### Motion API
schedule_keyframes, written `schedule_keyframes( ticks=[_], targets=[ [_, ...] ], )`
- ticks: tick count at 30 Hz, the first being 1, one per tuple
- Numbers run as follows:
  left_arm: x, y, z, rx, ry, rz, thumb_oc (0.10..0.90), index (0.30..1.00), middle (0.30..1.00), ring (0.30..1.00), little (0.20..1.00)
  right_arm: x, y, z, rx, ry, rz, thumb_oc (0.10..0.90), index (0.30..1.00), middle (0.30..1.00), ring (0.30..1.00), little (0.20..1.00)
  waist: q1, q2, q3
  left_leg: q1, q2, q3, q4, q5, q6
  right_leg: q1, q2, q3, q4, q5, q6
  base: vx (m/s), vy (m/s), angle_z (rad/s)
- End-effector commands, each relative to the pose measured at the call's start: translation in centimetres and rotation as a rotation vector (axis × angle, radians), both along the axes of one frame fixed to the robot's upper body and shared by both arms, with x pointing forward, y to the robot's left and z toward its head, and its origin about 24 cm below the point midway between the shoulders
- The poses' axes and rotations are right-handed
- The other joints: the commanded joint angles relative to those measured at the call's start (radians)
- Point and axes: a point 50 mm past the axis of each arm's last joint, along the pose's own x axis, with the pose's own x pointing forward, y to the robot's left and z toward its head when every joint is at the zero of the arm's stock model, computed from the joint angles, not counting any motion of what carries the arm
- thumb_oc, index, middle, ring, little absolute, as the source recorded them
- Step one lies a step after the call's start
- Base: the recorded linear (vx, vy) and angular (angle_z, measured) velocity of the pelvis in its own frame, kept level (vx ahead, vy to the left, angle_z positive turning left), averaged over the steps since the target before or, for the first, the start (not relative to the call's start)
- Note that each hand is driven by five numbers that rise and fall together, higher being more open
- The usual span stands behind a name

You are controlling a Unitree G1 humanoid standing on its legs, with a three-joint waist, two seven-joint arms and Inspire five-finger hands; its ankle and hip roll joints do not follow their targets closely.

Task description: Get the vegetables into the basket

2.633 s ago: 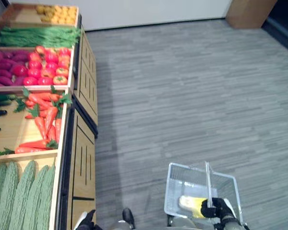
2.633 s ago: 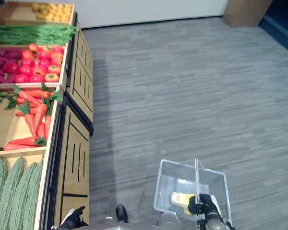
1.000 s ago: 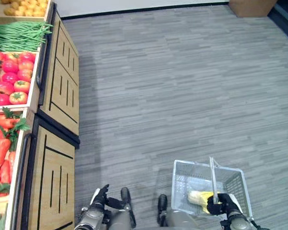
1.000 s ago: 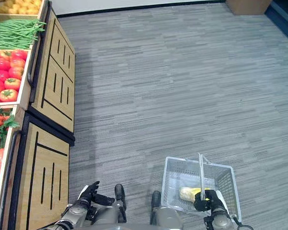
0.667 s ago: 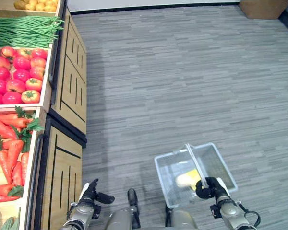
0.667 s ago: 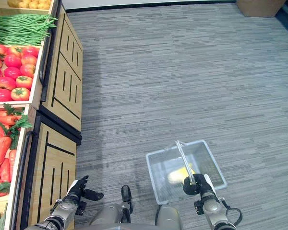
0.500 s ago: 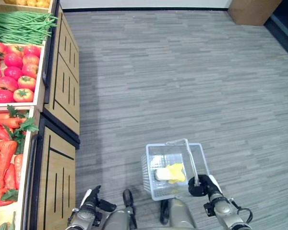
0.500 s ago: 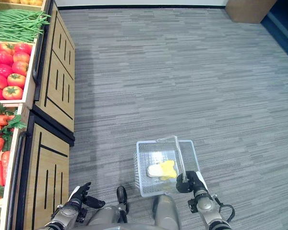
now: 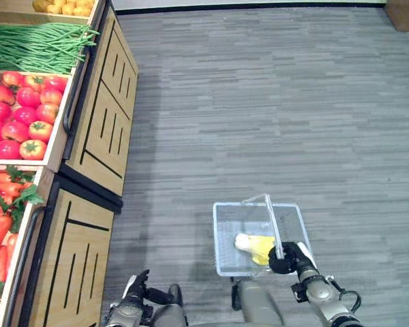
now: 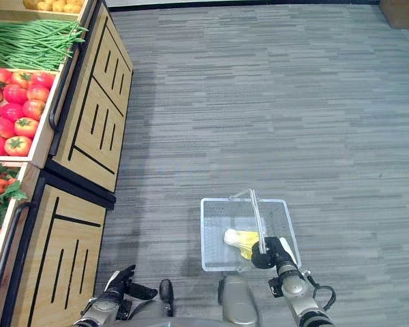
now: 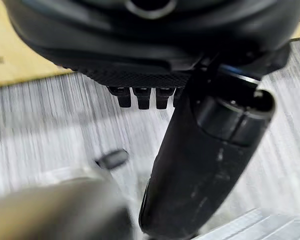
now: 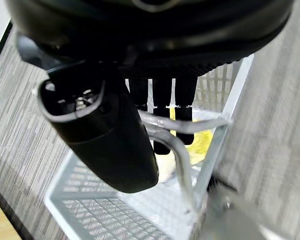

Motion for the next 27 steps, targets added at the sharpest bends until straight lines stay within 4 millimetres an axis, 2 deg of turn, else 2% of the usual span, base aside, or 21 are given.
schedule_keyframes(
  ticks=[1, 4, 6, 8, 9, 10, 12, 13, 14, 16, 18, 19, 20, 23, 24, 26, 27],
  targets=[
    [0.0, 2.2, 0.6, 0.046, -0.026, 0.03, 0.9, 1.0, 1.0, 1.0, 1.0, 0.9, -1.7, 2.3, -0.048, -0.136, 0.022, 0.4, 0.3, 0.3, 0.3, 0.3, -0.02, -0.036, -0.046, 0.012, -0.062, 0.004, 0.066, -0.083, -0.012, -0.132, -0.072, 0.075, 0.144, 0.001, 0.092, 0.13, -0.241, 0.26],
    [0.4, 2.0, 0.7, 0.046, -0.039, 0.026, 0.9, 1.0, 1.0, 1.0, 1.0, 0.9, -2.1, 2.5, -0.062, -0.14, 0.031, 0.4, 0.3, 0.3, 0.3, 0.3, -0.022, -0.028, -0.049, -0.001, -0.04, -0.003, 0.094, -0.05, -0.03, -0.126, -0.054, 0.06, 0.153, -0.025, 0.073, 0.12, -0.217, 0.15],
    [1.7, 1.4, 1.1, 0.039, -0.082, 0.02, 0.9, 1.0, 1.0, 1.0, 1.0, 0.5, -3.1, 2.5, -0.094, -0.12, 0.015, 0.4, 0.3, 0.3, 0.3, 0.3, -0.017, -0.027, -0.036, -0.073, -0.031, -0.022, 0.219, 0.02, -0.047, -0.094, -0.049, 0.036, 0.153, -0.056, 0.042, 0.11, -0.273, 0.39],
    [2.3, 1.3, 1.3, 0.036, -0.097, 0.02, 0.9, 1.0, 1.0, 1.0, 1.0, 0.0, -3.6, 2.3, -0.103, -0.101, -0.006, 0.4, 0.3, 0.3, 0.3, 0.3, -0.021, -0.03, -0.028, -0.108, -0.011, 0.021, 0.279, 0.048, -0.046, -0.07, -0.05, 0.01, 0.158, -0.089, 0.021, 0.11, -0.251, 0.61],
    [3.4, 1.0, 1.7, 0.038, -0.119, -0.008, 0.9, 1.0, 1.0, 1.0, 1.0, -1.4, -4.6, 1.7, -0.112, -0.059, -0.077, 0.4, 0.3, 0.3, 0.3, 0.3, -0.031, -0.022, -0.019, -0.149, 0.074, 0.184, 0.221, 0.085, -0.045, -0.029, -0.066, -0.047, 0.157, -0.123, 0.014, 0.12, -0.194, 1.0],
    [3.4, 1.0, 1.7, 0.038, -0.118, -0.008, 0.9, 1.0, 1.0, 1.0, 1.0, -1.4, -4.6, 1.7, -0.112, -0.059, -0.077, 0.4, 0.3, 0.3, 0.3, 0.3, -0.03, -0.021, -0.015, -0.145, 0.075, 0.184, 0.224, 0.081, -0.046, -0.026, -0.065, -0.047, 0.159, -0.126, 0.014, 0.11, -0.143, 1.52],
    [4.0, 0.7, 1.9, 0.045, -0.131, -0.027, 0.9, 1.0, 1.0, 1.0, 1.0, -1.8, -4.8, 1.5, -0.117, -0.049, -0.104, 0.4, 0.3, 0.3, 0.3, 0.3, -0.033, -0.013, -0.019, -0.194, 0.08, 0.236, 0.132, 0.076, -0.047, -0.01, -0.082, -0.081, 0.154, -0.144, 0.026, 0.09, 0.0, 0.99],
    [4.0, 0.7, 1.9, 0.05, -0.128, -0.039, 0.9, 1.0, 1.0, 1.0, 1.0, -2.0, -4.8, 1.4, -0.118, -0.047, -0.112, 0.4, 0.3, 0.3, 0.3, 0.3, -0.034, -0.007, -0.022, -0.22, 0.079, 0.256, 0.079, 0.093, -0.049, -0.001, -0.088, -0.095, 0.154, -0.152, 0.031, 0.1, 0.02, 0.3],
    [4.0, 0.7, 1.9, 0.05, -0.128, -0.039, 0.9, 1.0, 1.0, 1.0, 1.0, -2.0, -4.8, 1.4, -0.118, -0.047, -0.111, 0.4, 0.3, 0.3, 0.3, 0.3, -0.034, -0.007, -0.022, -0.22, 0.079, 0.256, 0.078, 0.093, -0.049, -0.001, -0.089, -0.095, 0.154, -0.153, 0.031, 0.2, 0.072, 0.27],
    [3.8, 0.9, 1.8, 0.063, -0.121, -0.04, 0.9, 1.0, 1.0, 1.0, 1.0, -2.4, -4.8, 1.2, -0.125, -0.035, -0.113, 0.4, 0.3, 0.3, 0.3, 0.3, -0.025, 0.01, -0.021, -0.259, 0.11, 0.273, -0.011, 0.187, -0.063, 0.035, -0.088, -0.113, 0.177, -0.19, 0.032, 0.31, 0.123, 0.38],
    [3.5, 1.3, 1.8, 0.068, -0.112, -0.022, 0.9, 1.0, 1.0, 1.0, 1.0, -2.7, -4.7, 1.0, -0.129, -0.013, -0.102, 0.4, 0.3, 0.3, 0.3, 0.3, -0.01, 0.009, -0.021, -0.268, 0.122, 0.262, -0.047, 0.214, -0.064, 0.072, -0.088, -0.106, 0.189, -0.209, 0.036, 0.32, 0.14, 0.06],
    [3.2, 1.6, 1.7, 0.074, -0.105, -0.014, 0.9, 1.0, 1.0, 1.0, 1.0, -2.8, -4.6, 0.8, -0.127, -0.003, -0.097, 0.4, 0.3, 0.3, 0.3, 0.3, -0.003, 0.007, -0.022, -0.265, 0.123, 0.259, -0.051, 0.22, -0.063, 0.085, -0.087, -0.099, 0.196, -0.217, 0.037, 0.39, 0.239, -0.04],
    [2.4, 2.0, 1.5, 0.079, -0.088, 0.011, 0.9, 1.0, 1.0, 1.0, 1.0, -3.2, -4.1, 0.4, -0.117, 0.017, -0.088, 0.4, 0.3, 0.3, 0.3, 0.3, 0.005, -0.002, -0.037, -0.25, 0.108, 0.27, -0.047, 0.194, -0.051, 0.111, -0.102, -0.092, 0.204, -0.232, 0.049, 0.46, 0.347, -0.28],
    [2.5, 2.5, 1.7, 0.097, -0.084, 0.0, 0.9, 1.0, 1.0, 1.0, 1.0, -3.3, -3.6, 0.0, -0.1, 0.023, -0.102, 0.4, 0.3, 0.3, 0.3, 0.3, 0.017, -0.032, -0.048, -0.276, 0.056, 0.285, 0.009, 0.146, -0.021, 0.141, -0.151, -0.076, 0.194, -0.208, 0.072, 0.34, 0.334, -0.28],
    [2.8, 2.8, 1.9, 0.112, -0.092, -0.02, 0.9, 1.0, 1.0, 1.0, 1.0, -2.9, -3.0, -0.1, -0.084, 0.018, -0.09, 0.4, 0.3, 0.3, 0.3, 0.3, 0.021, -0.053, -0.053, -0.293, 0.034, 0.301, 0.046, 0.11, -0.007, 0.151, -0.18, -0.067, 0.173, -0.163, 0.092, 0.22, 0.264, -0.04],
    [3.0, 3.2, 2.1, 0.123, -0.102, -0.02, 0.9, 1.0, 1.0, 1.0, 1.0, -2.4, -2.4, -0.1, -0.073, 0.01, -0.069, 0.4, 0.3, 0.3, 0.3, 0.3, 0.028, -0.069, -0.055, -0.301, 0.018, 0.306, 0.063, 0.086, 0.004, 0.146, -0.199, -0.058, 0.164, -0.12, 0.107, 0.15, 0.2, -0.04],
    [3.0, 3.2, 2.1, 0.123, -0.102, -0.02, 0.9, 1.0, 1.0, 1.0, 1.0, -2.4, -2.4, -0.1, -0.073, 0.01, -0.069, 0.4, 0.3, 0.3, 0.3, 0.3, 0.028, -0.069, -0.055, -0.301, 0.018, 0.306, 0.063, 0.085, 0.004, 0.145, -0.199, -0.057, 0.163, -0.12, 0.107, 0.08, 0.112, -0.11]
  ],
)
